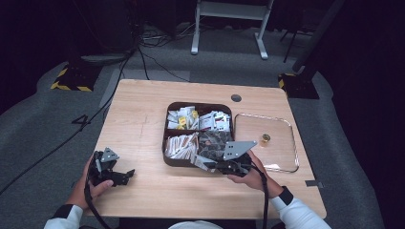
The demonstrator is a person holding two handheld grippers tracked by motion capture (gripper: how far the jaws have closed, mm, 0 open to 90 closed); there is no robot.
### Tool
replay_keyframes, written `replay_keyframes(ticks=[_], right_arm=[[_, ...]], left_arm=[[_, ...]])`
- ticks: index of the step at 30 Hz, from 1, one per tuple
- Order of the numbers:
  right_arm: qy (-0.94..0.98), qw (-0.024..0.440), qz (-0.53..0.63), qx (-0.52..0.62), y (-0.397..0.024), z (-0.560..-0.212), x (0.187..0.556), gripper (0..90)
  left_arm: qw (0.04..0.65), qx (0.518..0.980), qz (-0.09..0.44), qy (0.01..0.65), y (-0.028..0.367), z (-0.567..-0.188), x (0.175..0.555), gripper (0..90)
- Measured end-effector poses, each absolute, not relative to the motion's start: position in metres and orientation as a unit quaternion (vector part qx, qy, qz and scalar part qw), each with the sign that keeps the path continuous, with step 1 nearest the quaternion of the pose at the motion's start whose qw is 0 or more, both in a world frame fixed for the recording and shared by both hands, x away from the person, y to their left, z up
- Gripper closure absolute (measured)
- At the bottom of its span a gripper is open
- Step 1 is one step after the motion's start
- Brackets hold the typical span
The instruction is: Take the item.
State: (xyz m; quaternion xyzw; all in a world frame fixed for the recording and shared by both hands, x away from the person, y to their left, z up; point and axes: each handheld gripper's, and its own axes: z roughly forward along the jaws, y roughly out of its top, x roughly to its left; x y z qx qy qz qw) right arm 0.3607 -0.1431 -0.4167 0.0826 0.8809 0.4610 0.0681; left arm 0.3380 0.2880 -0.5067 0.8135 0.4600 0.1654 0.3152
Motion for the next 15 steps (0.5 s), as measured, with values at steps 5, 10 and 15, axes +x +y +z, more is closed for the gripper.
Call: replay_keyframes(ticks=[5, 10, 15], right_arm=[[0.886, 0.064, 0.454, 0.073, -0.140, -0.422, 0.356, 88.1], [0.893, 0.054, 0.443, 0.065, -0.135, -0.429, 0.351, 88.1], [0.897, 0.043, 0.435, 0.060, -0.132, -0.437, 0.349, 88.0]], left_arm=[[0.315, 0.814, 0.165, 0.460, 0.288, -0.507, 0.338, 0.3], [0.315, 0.814, 0.165, 0.460, 0.288, -0.507, 0.338, 0.3], [0.315, 0.814, 0.165, 0.460, 0.288, -0.507, 0.338, 0.3]])
